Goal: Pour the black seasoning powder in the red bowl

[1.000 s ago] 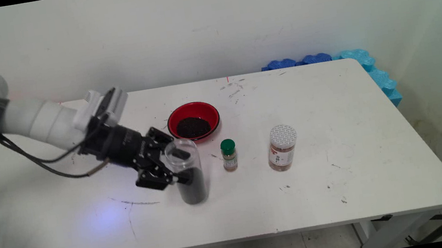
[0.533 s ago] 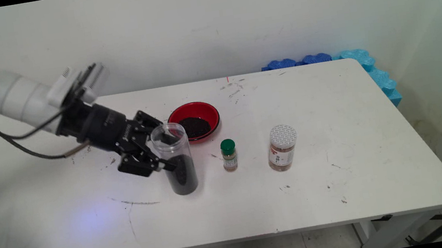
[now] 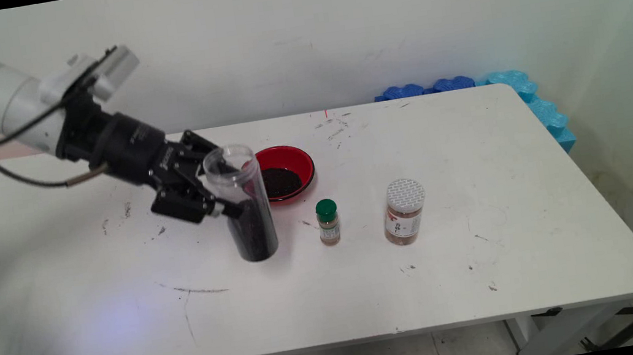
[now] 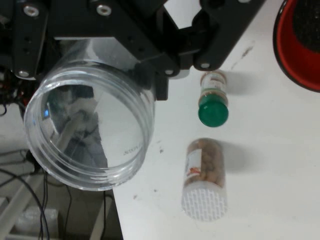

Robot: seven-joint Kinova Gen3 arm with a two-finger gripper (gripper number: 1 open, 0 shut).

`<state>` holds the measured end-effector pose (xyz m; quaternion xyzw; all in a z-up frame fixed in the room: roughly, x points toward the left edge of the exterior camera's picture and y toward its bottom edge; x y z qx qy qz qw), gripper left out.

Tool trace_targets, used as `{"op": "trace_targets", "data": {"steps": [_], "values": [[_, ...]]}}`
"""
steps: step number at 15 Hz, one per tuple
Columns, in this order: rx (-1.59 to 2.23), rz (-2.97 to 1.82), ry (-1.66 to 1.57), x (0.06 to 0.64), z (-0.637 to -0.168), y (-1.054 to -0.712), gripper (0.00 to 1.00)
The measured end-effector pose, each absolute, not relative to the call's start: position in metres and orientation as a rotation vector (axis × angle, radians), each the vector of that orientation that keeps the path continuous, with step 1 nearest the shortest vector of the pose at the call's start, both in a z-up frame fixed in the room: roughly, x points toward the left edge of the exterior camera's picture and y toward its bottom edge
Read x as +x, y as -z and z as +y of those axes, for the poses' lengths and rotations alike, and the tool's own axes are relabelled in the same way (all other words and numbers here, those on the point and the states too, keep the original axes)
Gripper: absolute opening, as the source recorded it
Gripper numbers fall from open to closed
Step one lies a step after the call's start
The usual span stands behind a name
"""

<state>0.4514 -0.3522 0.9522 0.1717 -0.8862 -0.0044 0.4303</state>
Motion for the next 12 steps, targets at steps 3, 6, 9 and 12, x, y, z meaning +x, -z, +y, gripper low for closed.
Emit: {"op": "trace_targets", "data": {"steps": [3, 6, 9, 12], "values": [[0.530, -2.174, 0.040, 0.453, -0.365, -0.965, 0.00], [0.658, -2.111, 0.097, 0.454, -0.378, -0.975, 0.00], [0.801, -2.041, 0.170, 0.455, -0.388, -0.982, 0.00], [0.954, -1.971, 0.230, 0.457, -0.398, -0.984, 0.00]]}}
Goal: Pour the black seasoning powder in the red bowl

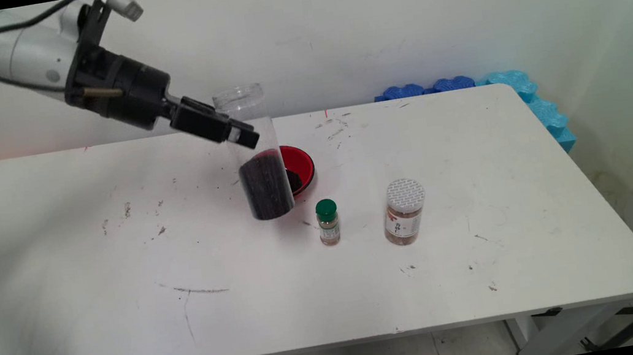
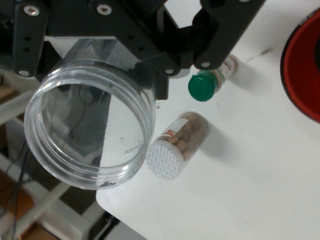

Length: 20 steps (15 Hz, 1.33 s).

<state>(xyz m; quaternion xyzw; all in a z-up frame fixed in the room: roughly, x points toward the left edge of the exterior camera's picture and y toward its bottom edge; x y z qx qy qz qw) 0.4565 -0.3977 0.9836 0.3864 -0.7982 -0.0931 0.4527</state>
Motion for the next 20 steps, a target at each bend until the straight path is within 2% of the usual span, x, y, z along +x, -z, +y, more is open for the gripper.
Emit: {"op": "trace_targets", "data": {"steps": [20], "values": [[1.798, -1.332, 0.727, 0.459, -0.434, -0.948, 0.00]]}}
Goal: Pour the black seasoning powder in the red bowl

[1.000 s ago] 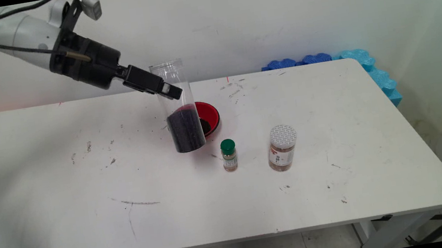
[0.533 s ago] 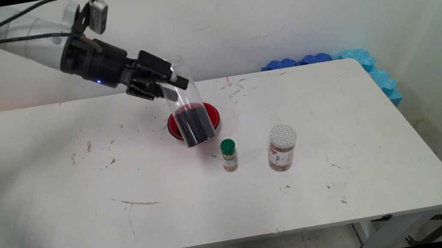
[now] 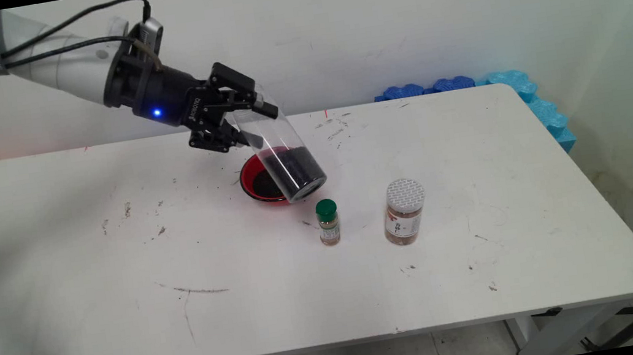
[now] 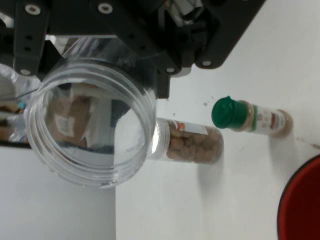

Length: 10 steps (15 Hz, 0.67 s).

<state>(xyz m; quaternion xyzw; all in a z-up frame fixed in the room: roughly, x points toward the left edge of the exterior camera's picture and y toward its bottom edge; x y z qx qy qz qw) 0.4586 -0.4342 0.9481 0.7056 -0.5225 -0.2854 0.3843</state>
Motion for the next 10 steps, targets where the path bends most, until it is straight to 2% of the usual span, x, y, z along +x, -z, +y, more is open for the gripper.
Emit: {"op": "trace_targets", "data": {"steps": [10], "values": [[2.067, -0.946, 0.906, 0.461, -0.453, -0.919, 0.00]]}}
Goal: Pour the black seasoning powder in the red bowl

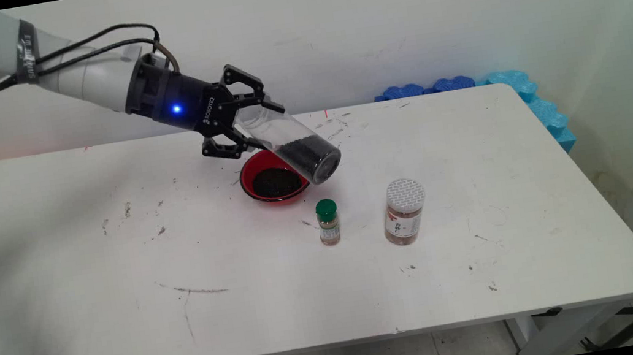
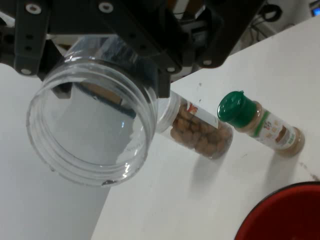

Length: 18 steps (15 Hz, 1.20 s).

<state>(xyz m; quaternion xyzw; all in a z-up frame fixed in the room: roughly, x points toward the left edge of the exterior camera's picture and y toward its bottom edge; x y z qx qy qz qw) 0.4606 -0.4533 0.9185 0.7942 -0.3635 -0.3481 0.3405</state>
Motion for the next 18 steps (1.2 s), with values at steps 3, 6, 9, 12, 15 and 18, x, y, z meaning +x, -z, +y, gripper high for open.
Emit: {"op": "trace_targets", "data": {"steps": [3, 6, 9, 12, 15, 18], "values": [[2.111, -0.867, 0.940, 0.461, -0.457, -0.912, 0.00], [2.149, -0.793, 0.977, 0.461, -0.459, -0.906, 0.00], [2.191, -0.700, 1.023, 0.461, -0.460, -0.900, 0.00], [2.222, -0.620, 1.068, 0.461, -0.460, -0.894, 0.00], [2.245, -0.543, 1.114, 0.460, -0.460, -0.890, 0.00], [2.260, -0.476, 1.151, 0.459, -0.460, -0.886, 0.00]]}}
